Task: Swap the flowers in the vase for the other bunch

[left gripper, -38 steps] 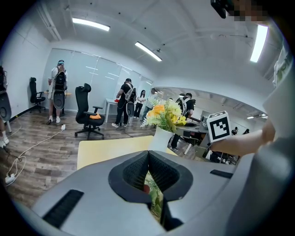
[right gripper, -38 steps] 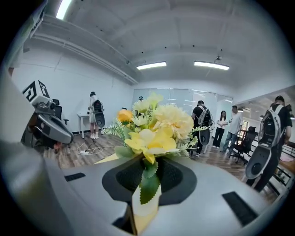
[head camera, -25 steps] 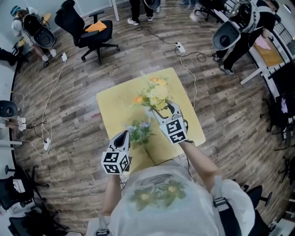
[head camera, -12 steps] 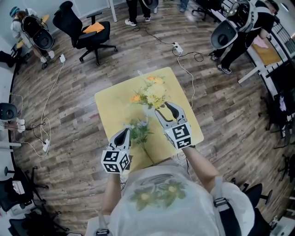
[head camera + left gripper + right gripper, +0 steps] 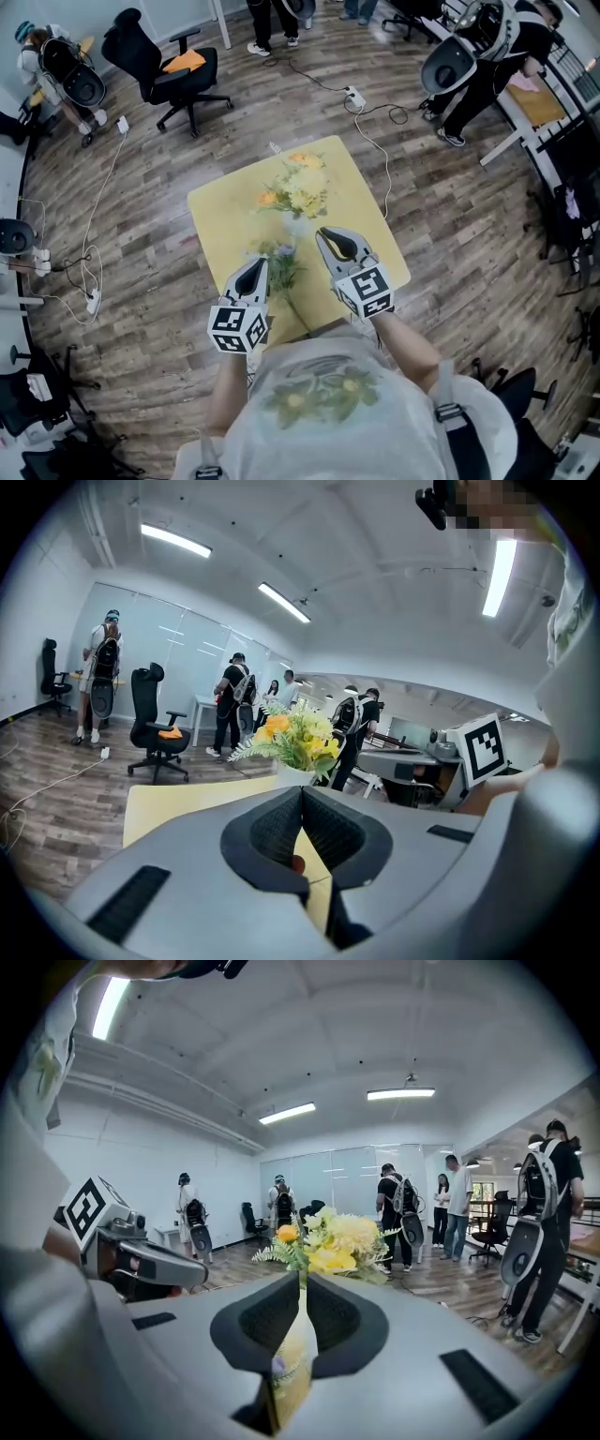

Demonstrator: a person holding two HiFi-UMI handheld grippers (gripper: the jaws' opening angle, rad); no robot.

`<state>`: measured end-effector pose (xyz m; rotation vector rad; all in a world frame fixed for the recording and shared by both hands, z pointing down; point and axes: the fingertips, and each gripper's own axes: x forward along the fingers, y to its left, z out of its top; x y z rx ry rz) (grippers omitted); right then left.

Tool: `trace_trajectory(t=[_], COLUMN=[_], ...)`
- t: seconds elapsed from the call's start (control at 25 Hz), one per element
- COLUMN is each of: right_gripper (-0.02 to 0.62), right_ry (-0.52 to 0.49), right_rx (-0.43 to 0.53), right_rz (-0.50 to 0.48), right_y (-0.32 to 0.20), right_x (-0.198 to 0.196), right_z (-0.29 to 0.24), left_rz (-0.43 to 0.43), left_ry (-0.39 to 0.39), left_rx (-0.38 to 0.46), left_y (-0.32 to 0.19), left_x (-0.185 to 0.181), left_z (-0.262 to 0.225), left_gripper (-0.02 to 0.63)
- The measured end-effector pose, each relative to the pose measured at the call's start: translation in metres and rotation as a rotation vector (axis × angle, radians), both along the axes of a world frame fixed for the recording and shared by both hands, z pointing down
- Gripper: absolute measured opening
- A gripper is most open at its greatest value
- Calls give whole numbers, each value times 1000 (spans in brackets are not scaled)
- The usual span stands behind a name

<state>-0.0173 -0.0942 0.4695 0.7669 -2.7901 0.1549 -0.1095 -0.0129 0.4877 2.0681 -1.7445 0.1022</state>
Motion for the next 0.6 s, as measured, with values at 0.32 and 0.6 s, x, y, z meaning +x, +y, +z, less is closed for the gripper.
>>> trace_trajectory(t=[0.32,0.6], right_gripper=[46,41], right_ry=[-24,-24], right_rx=[-112,-131], right_rz=[-82,-106], right_y=[27,43], right_x=[1,8], right_z=[16,15], left_rz=[64,112], left_ry=[-4,-22], left_rx=[27,18], left_y=[-8,-3], left_x=[31,54], left_z=[-12,-12], left_gripper=[17,17])
